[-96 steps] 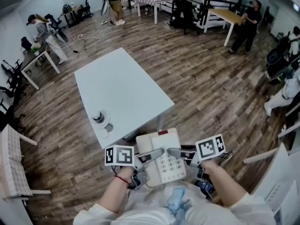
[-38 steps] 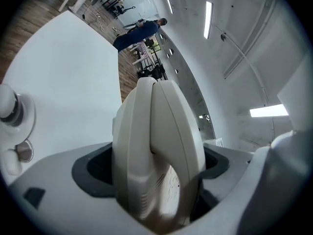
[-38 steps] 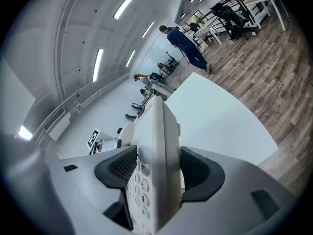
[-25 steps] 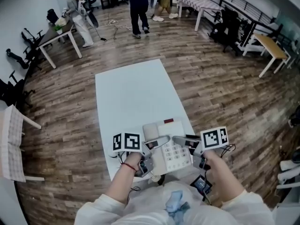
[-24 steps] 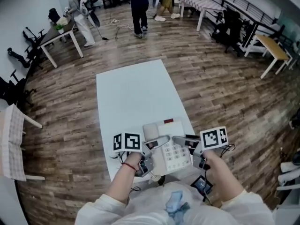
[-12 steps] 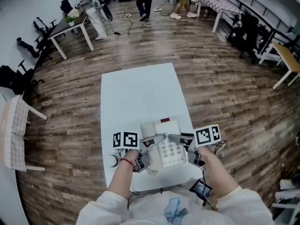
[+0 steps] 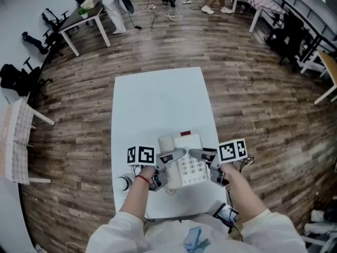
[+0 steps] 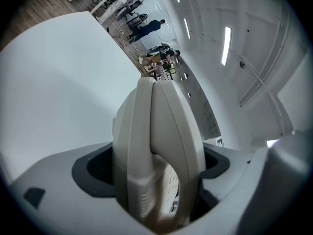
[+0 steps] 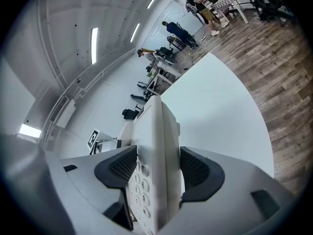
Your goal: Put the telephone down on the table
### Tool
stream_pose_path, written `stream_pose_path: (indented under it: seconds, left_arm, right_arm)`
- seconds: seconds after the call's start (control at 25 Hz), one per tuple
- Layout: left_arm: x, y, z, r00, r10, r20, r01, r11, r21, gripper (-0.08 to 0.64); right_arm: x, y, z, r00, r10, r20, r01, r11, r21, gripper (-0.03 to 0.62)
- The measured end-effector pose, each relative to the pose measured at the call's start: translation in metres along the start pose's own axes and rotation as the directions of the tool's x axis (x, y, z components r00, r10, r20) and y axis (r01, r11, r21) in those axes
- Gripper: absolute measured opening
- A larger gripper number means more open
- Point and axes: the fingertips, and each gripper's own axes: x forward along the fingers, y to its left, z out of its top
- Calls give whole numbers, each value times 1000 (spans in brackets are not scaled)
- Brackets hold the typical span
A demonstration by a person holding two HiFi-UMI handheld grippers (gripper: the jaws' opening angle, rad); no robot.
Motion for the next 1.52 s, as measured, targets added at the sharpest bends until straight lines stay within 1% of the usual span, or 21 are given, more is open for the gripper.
stream_pose_path:
  seconds: [0.24,0.64,1.0,1.16,1.36,1.52]
  left_arm:
    - [12,23,6,1000,11,-8,-11,1000,-5,460]
    - [30,54,27,1000,17,-11,-18,999,-41,460]
    - [41,82,55,999,21,-31,-21,1000,-18,460]
    - [49,94,64,999,15,-36,-16,1000,-21,460]
    - [54,113,69,1000,1,-29,-1,1000,-8,460]
    - [61,124,72,999,0,-39,0,1000,-3,460]
  right_arm:
    - [14,-24,2,1000,-6,-26,6,1000,24,279]
    - [40,-53,18,998,1,-58,1,999,38,279]
    - [67,-76,35,998,0,-55,3,999,53,279]
    - [76,-88,43,998,-8,-58,11,999,53,279]
    - [90,-103,44,998,-15,-57,18,999,43,279]
    - [96,-114,45,998,-19,-52,21,998,56,279]
